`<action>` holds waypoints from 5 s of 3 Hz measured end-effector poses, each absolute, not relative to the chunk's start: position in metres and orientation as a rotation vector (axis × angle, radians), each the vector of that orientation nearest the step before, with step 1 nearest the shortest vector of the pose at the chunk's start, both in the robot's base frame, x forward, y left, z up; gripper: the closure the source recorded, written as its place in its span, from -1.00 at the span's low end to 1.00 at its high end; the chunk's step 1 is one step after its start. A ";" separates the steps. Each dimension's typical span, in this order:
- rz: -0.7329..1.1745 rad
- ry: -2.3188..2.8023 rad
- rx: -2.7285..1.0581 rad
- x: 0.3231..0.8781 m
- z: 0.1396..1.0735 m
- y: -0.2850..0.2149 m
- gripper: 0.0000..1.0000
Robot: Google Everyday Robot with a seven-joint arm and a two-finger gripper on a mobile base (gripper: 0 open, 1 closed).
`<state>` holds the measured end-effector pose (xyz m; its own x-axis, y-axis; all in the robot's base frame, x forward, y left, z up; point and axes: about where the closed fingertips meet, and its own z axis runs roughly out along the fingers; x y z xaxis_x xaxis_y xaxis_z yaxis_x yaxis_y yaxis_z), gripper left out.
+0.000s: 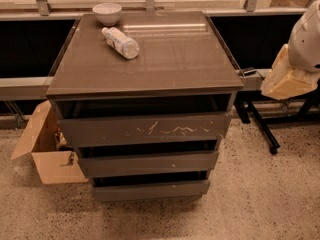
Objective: Open top drawer
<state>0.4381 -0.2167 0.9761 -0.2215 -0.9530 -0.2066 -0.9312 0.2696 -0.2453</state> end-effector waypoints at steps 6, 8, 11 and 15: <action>0.469 1.988 -1.978 0.457 0.753 -0.147 -1.00; 0.392 1.893 -2.014 0.482 0.745 -0.143 -1.00; 0.422 1.591 -2.107 0.596 0.690 -0.116 -1.00; 0.507 1.623 -2.084 0.599 0.670 -0.105 0.78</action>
Offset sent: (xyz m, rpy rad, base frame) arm 0.0007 0.0006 -0.0047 -0.0064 0.0025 0.0068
